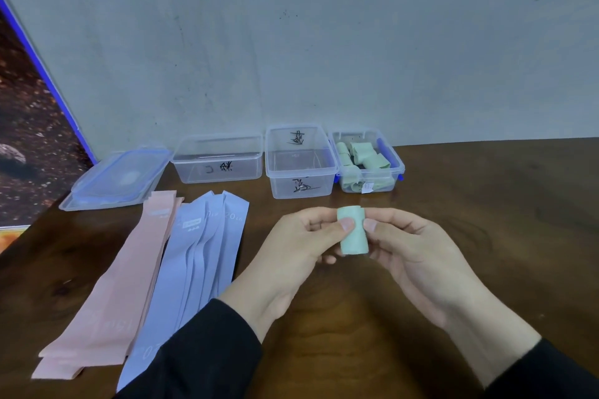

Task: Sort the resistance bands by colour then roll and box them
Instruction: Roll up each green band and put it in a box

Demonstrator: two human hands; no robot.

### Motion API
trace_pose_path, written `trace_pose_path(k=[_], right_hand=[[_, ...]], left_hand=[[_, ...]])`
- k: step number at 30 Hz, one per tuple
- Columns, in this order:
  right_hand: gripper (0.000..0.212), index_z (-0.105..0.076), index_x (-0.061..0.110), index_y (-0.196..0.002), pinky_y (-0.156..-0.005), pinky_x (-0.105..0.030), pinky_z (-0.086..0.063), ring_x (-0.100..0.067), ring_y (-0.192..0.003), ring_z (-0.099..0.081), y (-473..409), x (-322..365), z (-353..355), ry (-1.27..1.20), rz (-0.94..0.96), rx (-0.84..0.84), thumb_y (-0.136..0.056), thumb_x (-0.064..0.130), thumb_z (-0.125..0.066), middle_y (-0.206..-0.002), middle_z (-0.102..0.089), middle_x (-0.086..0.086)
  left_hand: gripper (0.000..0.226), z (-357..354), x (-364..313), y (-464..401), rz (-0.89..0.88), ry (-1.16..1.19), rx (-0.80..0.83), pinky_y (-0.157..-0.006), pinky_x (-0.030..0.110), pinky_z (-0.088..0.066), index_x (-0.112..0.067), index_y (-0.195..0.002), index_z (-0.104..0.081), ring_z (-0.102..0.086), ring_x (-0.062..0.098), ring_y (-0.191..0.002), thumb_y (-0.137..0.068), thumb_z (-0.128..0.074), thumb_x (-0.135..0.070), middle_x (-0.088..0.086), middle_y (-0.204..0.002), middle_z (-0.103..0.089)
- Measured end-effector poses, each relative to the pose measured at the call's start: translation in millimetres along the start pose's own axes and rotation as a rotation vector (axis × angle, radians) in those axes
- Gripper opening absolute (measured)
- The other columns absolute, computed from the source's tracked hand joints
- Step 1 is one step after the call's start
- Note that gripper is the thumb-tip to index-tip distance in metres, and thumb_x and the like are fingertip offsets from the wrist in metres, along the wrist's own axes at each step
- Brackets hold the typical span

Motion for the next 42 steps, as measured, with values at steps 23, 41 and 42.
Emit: trace_pose_path(k=[23, 41, 42], right_hand=[[0.018, -0.077, 0.013, -0.102, -0.085, -0.03, -0.058, -0.017, -0.084, -0.075, -125, 110, 28, 0.737, 0.018, -0.101, -0.085, 0.017, -0.079, -0.094, -0.08, -0.005], [0.024, -0.062, 0.01, -0.11, -0.071, -0.028, -0.044, -0.026, -0.09, -0.058, -299, 44, 7, 2.137, 0.061, 0.006, -0.087, 0.018, -0.066, -0.108, -0.067, -0.008], [0.024, -0.062, 0.009, -0.111, -0.072, -0.028, -0.044, -0.027, -0.092, -0.06, -300, 41, 6, 2.152, 0.053, 0.016, -0.088, 0.018, -0.065, -0.108, -0.067, -0.008]], left_hand=[[0.023, 31, -25, -137, -0.586, -0.657, -0.371, -0.078, 0.026, -0.048, -0.018, -0.1, -0.074, -0.059, 0.005, -0.085, -0.101, -0.054, -0.03, -0.011, -0.087, -0.068], [0.042, 5, 25, -159, -0.751, -1.215, -0.286, -0.118, 0.055, -0.021, -0.016, -0.133, -0.06, -0.043, 0.027, -0.139, -0.091, -0.058, -0.021, -0.002, -0.136, -0.058], [0.042, 6, 24, -158, -0.744, -1.207, -0.282, -0.119, 0.055, -0.021, -0.016, -0.132, -0.06, -0.043, 0.027, -0.139, -0.091, -0.059, -0.021, -0.003, -0.135, -0.058]])
Point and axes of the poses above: each hand's wrist, its own y-axis away from the middle knuckle, its own z-axis out of the back of the hand, x = y × z, the point moved 5 cm from there along -y, towards the middle knuckle
